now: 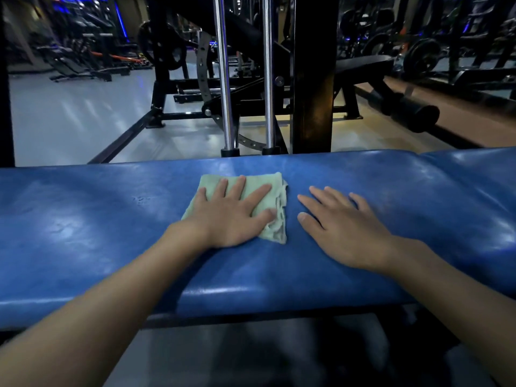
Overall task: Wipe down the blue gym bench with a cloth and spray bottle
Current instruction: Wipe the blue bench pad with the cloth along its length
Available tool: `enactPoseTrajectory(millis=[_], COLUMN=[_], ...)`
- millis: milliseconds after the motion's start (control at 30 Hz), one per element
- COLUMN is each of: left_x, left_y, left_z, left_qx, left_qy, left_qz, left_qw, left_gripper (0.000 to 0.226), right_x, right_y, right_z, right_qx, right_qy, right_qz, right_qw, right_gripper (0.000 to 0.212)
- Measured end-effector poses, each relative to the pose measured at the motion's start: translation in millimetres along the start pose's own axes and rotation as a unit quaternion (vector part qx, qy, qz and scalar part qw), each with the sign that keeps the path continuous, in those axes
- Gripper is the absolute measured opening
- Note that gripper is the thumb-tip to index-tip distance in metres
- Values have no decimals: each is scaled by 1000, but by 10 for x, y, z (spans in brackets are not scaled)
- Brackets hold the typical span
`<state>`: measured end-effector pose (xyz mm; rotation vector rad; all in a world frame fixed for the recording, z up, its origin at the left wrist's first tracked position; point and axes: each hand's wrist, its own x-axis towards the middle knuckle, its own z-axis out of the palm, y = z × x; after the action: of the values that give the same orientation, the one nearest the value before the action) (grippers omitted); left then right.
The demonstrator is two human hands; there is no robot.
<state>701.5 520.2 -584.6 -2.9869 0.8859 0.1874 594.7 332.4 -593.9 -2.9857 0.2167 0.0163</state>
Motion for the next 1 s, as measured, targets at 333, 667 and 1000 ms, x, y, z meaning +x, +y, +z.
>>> enactPoseTrajectory(millis=[333, 667, 1000], left_x=[1117, -235, -969], left_y=[-157, 11, 51], left_z=[-205, 44, 155], left_qx=[-17, 10, 26], left_qy=[-5, 23, 31], left_qz=[-51, 12, 21], left_qw=[999, 1000, 999], left_gripper=[63, 64, 76], right_x=[26, 16, 135], right_y=[12, -9, -206], right_z=[27, 10, -53], right_qx=[1, 8, 21], right_qy=[12, 18, 10], right_qz=[-1, 16, -1], right_qw=[1000, 1000, 1000], right_gripper=[57, 58, 55])
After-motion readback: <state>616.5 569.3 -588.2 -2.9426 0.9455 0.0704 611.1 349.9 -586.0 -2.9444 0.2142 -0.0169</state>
